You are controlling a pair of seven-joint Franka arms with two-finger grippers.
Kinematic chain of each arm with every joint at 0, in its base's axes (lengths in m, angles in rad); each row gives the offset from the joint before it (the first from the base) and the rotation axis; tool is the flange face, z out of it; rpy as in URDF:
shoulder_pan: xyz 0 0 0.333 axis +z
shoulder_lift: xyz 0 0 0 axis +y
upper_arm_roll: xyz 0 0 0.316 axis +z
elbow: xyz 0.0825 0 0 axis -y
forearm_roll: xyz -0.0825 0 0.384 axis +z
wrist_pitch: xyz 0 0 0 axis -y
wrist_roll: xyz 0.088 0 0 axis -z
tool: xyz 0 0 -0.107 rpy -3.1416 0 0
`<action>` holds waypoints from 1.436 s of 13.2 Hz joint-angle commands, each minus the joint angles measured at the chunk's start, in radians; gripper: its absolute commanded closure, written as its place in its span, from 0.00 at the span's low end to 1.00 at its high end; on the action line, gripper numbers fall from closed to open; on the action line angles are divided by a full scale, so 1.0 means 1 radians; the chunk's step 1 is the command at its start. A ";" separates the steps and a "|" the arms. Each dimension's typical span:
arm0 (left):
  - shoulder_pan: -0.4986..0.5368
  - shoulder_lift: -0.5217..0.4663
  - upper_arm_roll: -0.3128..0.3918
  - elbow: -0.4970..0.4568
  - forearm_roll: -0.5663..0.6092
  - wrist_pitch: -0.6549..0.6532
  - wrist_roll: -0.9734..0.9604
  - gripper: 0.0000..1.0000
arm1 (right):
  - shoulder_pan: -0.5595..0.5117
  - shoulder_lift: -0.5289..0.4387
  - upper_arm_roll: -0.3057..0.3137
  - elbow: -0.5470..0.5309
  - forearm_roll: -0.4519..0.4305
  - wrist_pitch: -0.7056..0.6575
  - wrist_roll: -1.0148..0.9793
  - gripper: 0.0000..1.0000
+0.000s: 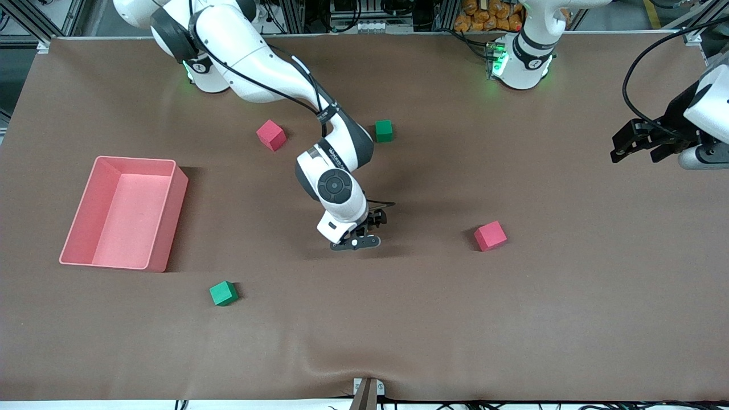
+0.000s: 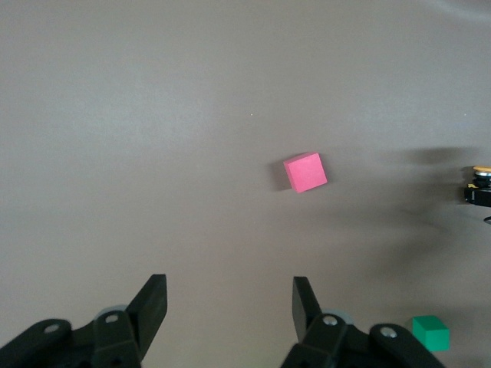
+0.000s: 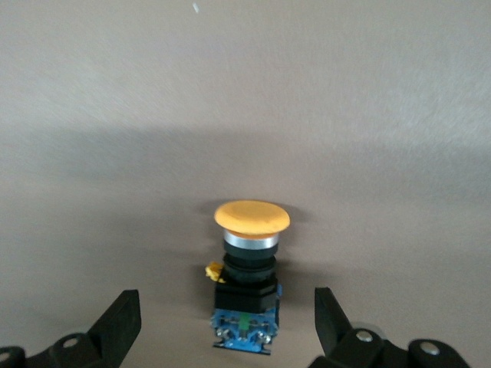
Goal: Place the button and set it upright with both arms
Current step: 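Set the button down on the table and open the right gripper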
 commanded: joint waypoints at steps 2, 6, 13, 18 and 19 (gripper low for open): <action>-0.018 0.005 -0.012 0.004 -0.015 -0.015 0.001 0.26 | -0.007 -0.082 -0.011 -0.008 0.016 -0.094 0.013 0.00; -0.030 0.065 -0.026 0.012 -0.017 -0.013 -0.002 0.26 | -0.022 -0.163 -0.064 -0.011 0.010 -0.191 0.004 0.00; -0.094 0.177 -0.042 0.018 -0.046 -0.007 -0.010 0.26 | -0.235 -0.249 -0.107 -0.011 0.008 -0.249 -0.008 0.00; -0.211 0.332 -0.040 0.131 -0.041 0.013 -0.146 0.26 | -0.433 -0.252 -0.110 -0.034 -0.002 -0.258 -0.296 0.00; -0.237 0.376 -0.036 0.173 -0.040 0.013 -0.167 0.26 | -0.451 -0.266 -0.112 -0.058 -0.010 -0.258 -0.324 0.00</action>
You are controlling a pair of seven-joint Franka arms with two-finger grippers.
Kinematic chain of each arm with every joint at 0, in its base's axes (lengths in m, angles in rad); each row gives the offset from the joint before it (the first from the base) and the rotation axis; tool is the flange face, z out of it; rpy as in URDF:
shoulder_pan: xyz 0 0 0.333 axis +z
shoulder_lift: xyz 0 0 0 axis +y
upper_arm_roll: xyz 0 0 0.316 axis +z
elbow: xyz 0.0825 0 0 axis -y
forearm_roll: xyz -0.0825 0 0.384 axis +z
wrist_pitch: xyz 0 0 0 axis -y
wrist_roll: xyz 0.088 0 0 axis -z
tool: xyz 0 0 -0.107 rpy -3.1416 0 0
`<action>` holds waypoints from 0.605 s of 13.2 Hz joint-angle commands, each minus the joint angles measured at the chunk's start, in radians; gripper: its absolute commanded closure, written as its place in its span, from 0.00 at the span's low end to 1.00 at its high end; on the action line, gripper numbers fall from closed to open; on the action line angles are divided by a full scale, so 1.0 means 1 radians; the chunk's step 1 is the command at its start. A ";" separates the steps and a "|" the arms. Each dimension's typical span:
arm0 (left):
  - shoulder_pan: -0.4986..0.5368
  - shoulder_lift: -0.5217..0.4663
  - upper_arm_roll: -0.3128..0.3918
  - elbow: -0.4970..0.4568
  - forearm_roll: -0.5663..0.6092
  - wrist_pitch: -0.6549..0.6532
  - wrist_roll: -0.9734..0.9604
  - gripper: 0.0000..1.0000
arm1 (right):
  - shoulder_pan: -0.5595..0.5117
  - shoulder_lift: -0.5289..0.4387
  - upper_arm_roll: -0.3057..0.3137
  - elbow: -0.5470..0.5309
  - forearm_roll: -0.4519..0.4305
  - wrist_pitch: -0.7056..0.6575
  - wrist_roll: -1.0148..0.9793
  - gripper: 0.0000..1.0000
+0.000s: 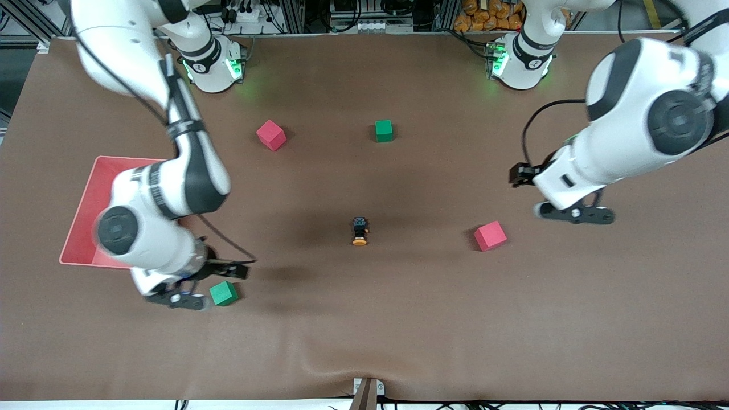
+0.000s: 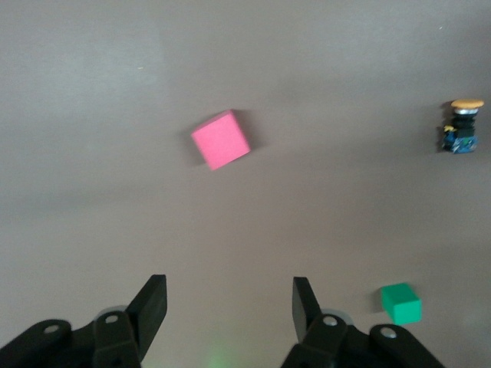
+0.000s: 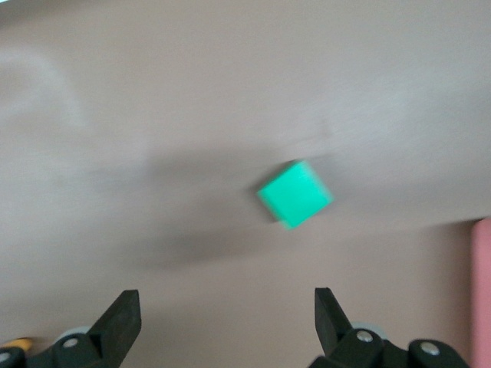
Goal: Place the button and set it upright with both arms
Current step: 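Set the button down on the table and open the right gripper, then retract the right gripper while the left gripper reaches the button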
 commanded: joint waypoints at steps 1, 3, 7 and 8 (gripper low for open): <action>-0.065 0.137 0.013 0.143 -0.001 -0.013 -0.063 0.26 | -0.046 -0.061 0.015 -0.088 -0.036 0.005 -0.066 0.00; -0.110 0.192 0.015 0.169 -0.001 0.031 -0.118 0.26 | -0.066 -0.083 0.017 -0.123 -0.107 0.012 -0.066 0.00; -0.177 0.292 0.010 0.200 -0.004 0.085 -0.184 0.26 | -0.091 -0.166 0.017 -0.233 -0.110 0.022 -0.068 0.00; -0.200 0.318 0.012 0.209 -0.004 0.104 -0.209 0.26 | -0.092 -0.199 0.015 -0.268 -0.115 0.030 -0.068 0.00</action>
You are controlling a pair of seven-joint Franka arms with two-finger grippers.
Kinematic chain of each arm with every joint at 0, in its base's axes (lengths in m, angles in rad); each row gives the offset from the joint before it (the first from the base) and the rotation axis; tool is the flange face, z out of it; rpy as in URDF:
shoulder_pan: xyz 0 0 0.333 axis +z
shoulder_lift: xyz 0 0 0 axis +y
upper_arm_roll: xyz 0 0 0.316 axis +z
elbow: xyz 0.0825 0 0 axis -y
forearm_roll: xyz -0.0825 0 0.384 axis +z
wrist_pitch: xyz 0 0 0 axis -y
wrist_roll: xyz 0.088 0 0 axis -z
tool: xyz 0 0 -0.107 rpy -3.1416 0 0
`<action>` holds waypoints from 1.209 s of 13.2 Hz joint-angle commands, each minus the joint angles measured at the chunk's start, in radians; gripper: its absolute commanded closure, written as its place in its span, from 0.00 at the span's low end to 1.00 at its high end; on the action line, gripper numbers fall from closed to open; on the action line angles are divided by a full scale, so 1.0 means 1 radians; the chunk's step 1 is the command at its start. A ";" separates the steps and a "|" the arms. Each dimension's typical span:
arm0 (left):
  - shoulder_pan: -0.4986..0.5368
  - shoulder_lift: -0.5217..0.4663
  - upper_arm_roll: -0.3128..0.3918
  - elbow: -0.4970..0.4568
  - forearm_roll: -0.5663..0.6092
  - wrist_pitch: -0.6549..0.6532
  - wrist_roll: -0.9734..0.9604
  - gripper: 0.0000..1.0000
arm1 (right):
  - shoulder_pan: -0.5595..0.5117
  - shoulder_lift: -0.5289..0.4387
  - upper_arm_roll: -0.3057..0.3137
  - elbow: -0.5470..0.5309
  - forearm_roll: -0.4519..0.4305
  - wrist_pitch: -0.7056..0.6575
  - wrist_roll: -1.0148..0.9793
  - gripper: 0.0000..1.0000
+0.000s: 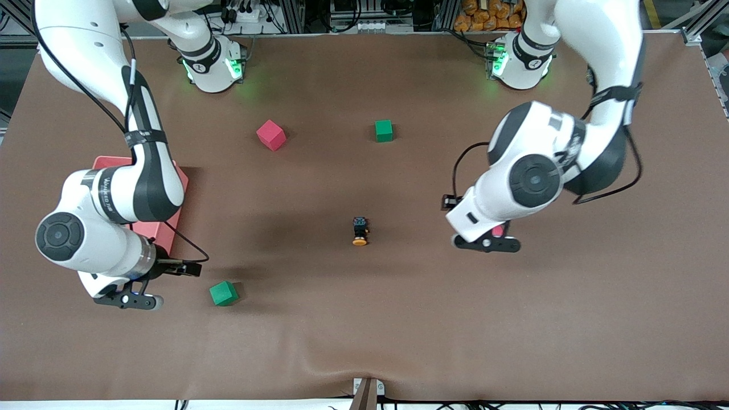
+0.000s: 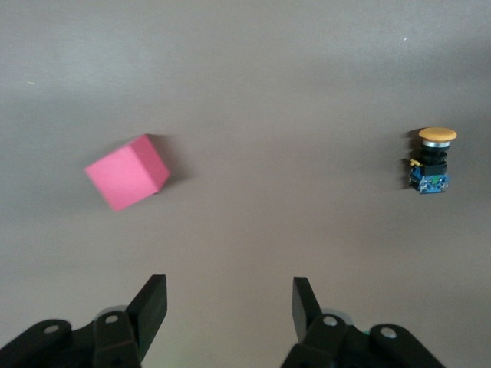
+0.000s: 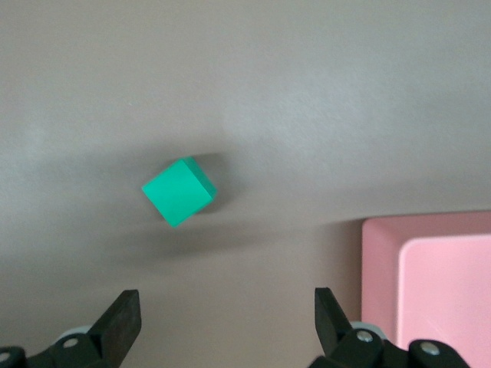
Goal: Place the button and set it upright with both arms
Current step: 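Retract the right gripper while the left gripper reaches the button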
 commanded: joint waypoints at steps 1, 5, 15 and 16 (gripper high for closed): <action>-0.063 0.097 0.014 0.090 -0.004 0.019 -0.065 0.26 | -0.026 -0.156 0.016 -0.182 -0.028 0.031 -0.006 0.00; -0.118 0.214 0.018 0.150 -0.014 0.086 -0.069 0.26 | -0.030 -0.309 0.008 -0.363 -0.072 0.038 -0.006 0.00; -0.192 0.289 0.034 0.165 -0.127 0.315 -0.176 0.26 | -0.079 -0.514 0.010 -0.434 -0.095 -0.127 -0.109 0.00; -0.212 0.304 0.043 0.165 -0.125 0.323 -0.184 0.27 | -0.079 -0.515 0.010 -0.408 -0.094 -0.158 -0.118 0.00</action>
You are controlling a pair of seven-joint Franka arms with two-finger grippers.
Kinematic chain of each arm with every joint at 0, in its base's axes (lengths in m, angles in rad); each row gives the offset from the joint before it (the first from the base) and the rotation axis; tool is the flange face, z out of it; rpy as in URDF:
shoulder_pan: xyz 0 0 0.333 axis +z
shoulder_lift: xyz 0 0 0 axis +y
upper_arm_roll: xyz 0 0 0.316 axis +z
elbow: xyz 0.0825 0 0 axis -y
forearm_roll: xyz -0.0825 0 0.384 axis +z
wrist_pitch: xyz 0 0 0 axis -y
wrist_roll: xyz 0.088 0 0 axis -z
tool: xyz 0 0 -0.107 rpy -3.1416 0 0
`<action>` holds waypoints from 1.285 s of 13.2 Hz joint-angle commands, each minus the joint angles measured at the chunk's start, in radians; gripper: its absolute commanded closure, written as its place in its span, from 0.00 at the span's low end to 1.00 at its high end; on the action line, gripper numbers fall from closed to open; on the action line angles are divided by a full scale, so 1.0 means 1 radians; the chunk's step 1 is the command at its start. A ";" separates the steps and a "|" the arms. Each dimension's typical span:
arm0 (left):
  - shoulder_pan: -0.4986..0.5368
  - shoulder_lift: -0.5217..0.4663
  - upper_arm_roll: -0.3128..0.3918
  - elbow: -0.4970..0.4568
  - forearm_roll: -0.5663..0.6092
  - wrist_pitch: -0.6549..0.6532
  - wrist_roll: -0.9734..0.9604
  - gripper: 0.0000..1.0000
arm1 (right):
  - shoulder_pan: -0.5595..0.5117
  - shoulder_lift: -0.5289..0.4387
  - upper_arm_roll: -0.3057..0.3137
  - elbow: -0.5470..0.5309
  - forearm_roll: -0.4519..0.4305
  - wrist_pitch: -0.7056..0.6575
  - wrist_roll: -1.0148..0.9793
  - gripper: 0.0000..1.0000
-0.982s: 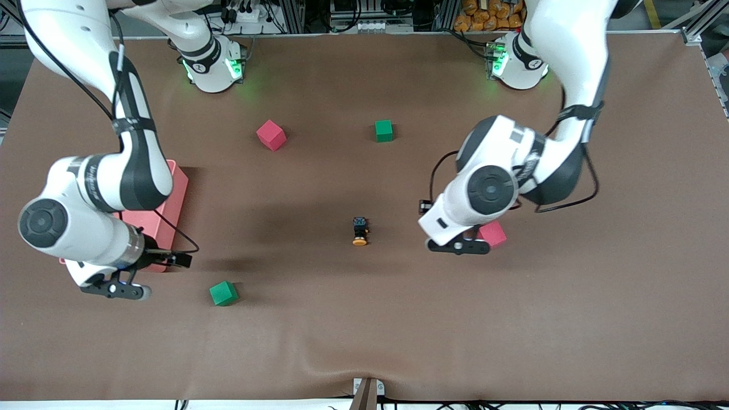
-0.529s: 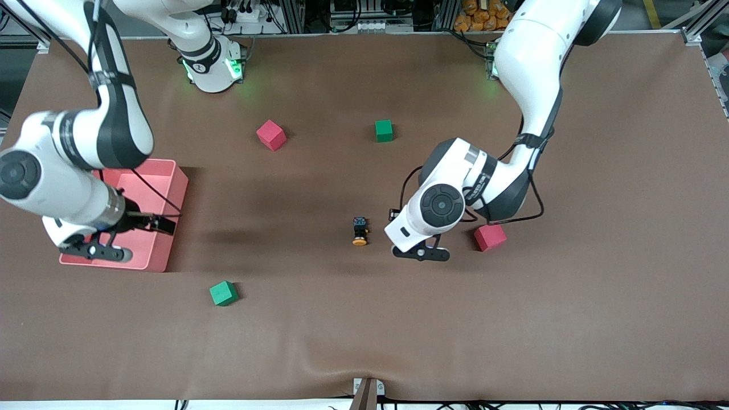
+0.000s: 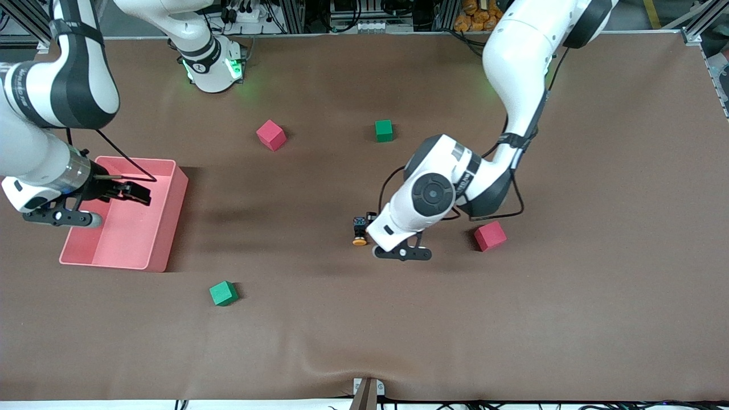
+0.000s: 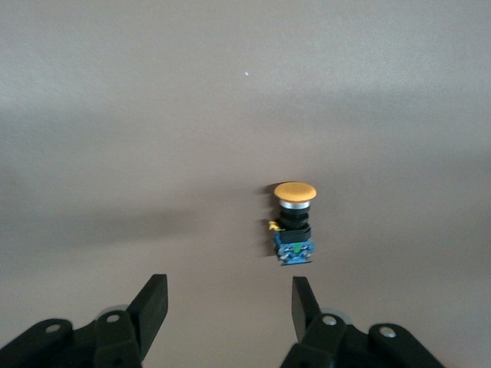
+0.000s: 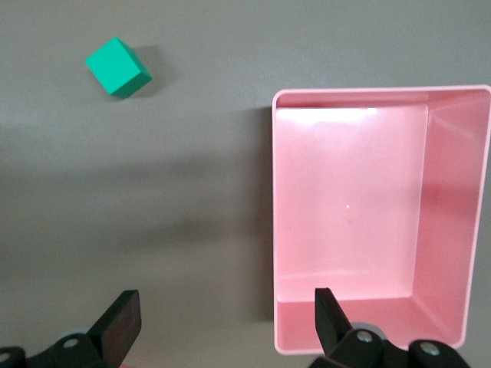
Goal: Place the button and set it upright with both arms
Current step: 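Retract the right gripper while the left gripper reaches the button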
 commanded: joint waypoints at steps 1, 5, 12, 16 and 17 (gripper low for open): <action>-0.064 0.058 0.055 0.029 -0.016 0.044 -0.043 0.27 | -0.012 -0.020 0.012 0.061 -0.017 -0.098 -0.043 0.00; -0.106 0.115 0.074 0.063 -0.016 0.091 -0.100 0.27 | -0.044 -0.020 0.010 0.160 -0.008 -0.219 -0.182 0.00; -0.137 0.164 0.068 0.087 -0.019 0.189 -0.151 0.29 | -0.123 0.011 0.009 0.434 0.006 -0.411 -0.221 0.00; -0.143 0.178 0.073 0.081 -0.019 0.209 -0.152 0.28 | -0.146 0.025 0.012 0.516 0.013 -0.533 -0.247 0.00; -0.144 0.178 0.073 0.078 -0.019 0.211 -0.151 0.28 | -0.144 0.019 0.016 0.516 0.020 -0.538 -0.242 0.00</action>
